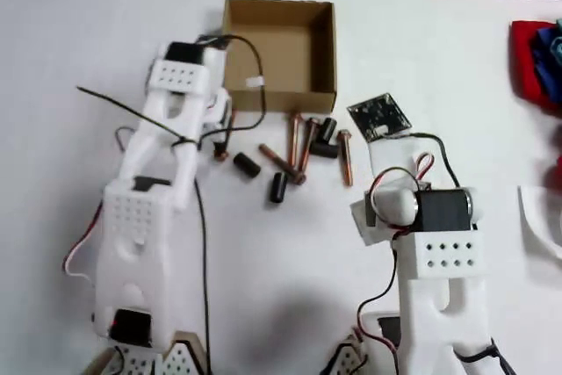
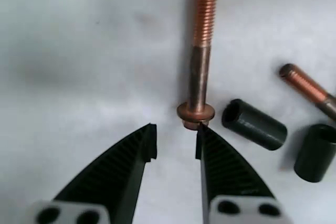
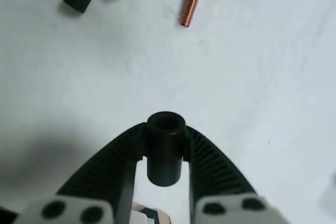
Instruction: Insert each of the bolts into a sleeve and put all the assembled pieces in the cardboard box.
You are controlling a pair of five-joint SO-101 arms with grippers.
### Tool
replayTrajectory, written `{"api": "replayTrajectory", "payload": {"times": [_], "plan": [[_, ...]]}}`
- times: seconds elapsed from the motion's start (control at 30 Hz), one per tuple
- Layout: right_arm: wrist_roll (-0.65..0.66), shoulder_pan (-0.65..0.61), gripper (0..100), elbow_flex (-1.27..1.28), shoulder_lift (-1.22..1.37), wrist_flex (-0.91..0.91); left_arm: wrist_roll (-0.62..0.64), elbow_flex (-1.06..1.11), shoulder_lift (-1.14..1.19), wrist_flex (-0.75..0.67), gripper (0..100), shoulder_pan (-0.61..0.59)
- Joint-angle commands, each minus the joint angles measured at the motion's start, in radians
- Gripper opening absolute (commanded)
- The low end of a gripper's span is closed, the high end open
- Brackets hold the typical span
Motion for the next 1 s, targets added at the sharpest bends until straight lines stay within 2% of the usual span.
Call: {"api": "replayTrajectory", "payload": {"times": [0.0,0.63,0.77,0.97], "plan": [[0.014,0.030,2.0,-0.005,-0.031,-0.016,0.014,-0.131,0.041,0.026,15,0.044],[0.014,0.058,2.0,-0.003,-0.031,-0.022,0.014,-0.219,0.212,-0.032,14,0.051],[0.014,0.058,2.0,-0.003,-0.031,-0.024,0.006,-0.220,0.210,0.006,1,0.044],[0.014,0.059,2.0,-0.003,-0.031,-0.035,-0.143,-0.211,0.209,0.035,3,0.038]]}}
